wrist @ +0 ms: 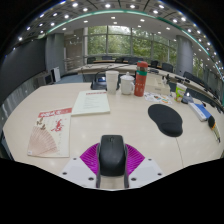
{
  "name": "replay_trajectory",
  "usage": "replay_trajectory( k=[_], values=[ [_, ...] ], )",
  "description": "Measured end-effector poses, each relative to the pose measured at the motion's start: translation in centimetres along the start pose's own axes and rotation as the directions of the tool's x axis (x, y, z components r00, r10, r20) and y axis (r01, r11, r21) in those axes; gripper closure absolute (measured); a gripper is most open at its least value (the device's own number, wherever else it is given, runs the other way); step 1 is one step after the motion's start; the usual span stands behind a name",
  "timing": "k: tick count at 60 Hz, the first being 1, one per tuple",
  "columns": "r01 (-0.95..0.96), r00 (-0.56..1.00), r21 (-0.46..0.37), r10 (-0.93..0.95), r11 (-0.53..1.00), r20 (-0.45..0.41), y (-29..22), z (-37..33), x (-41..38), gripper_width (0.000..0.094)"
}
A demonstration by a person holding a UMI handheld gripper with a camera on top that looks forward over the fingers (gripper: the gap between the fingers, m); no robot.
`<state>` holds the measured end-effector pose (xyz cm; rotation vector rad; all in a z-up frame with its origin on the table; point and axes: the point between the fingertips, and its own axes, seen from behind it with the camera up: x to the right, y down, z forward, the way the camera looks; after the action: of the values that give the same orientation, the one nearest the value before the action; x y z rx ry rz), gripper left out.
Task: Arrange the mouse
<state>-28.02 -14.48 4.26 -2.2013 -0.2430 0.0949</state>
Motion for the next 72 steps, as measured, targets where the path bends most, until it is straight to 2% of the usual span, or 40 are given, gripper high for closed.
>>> replay_trajectory(
  k=[13, 19, 28, 40, 48, 58, 60, 62, 65, 68, 72],
  values=[
    [-0.031, 0.999, 0.189, 0.036, 0.981, -0.027, -13.7, -1.3, 8.2, 0.0629],
    [-0.019, 0.998, 0.23, 0.033, 0.973, -0.057, -17.9, 0.9, 14.0, 0.0629],
    [-0.046, 0.995, 0.178, 0.061, 0.983, -0.075, -17.9, 7.7, 21.6, 0.0629],
    [-0.047, 0.996, 0.033, 0.05, 0.998, -0.07, -12.1, 16.6, 26.8, 0.0628],
    [-0.059, 0.996, -0.025, 0.057, 0.998, -0.068, -9.1, 19.9, 28.1, 0.0618],
    [-0.067, 0.996, -0.083, 0.062, 0.994, -0.068, -7.9, 20.4, 28.6, 0.0405],
    [-0.069, 0.996, -0.078, 0.065, 0.995, -0.057, -8.0, 20.1, 28.3, 0.0273],
    [-0.07, 0.996, -0.081, 0.066, 0.994, -0.055, -8.0, 19.9, 28.1, 0.0082],
    [-0.065, 0.996, -0.081, 0.06, 0.995, -0.064, -8.3, 19.2, 28.2, 0.0107],
    [-0.055, 0.995, -0.066, 0.049, 0.996, -0.087, -8.8, 17.9, 28.5, 0.007],
    [-0.046, 0.994, -0.044, 0.042, 0.998, -0.101, -9.6, 15.2, 28.2, 0.0079]
  ],
)
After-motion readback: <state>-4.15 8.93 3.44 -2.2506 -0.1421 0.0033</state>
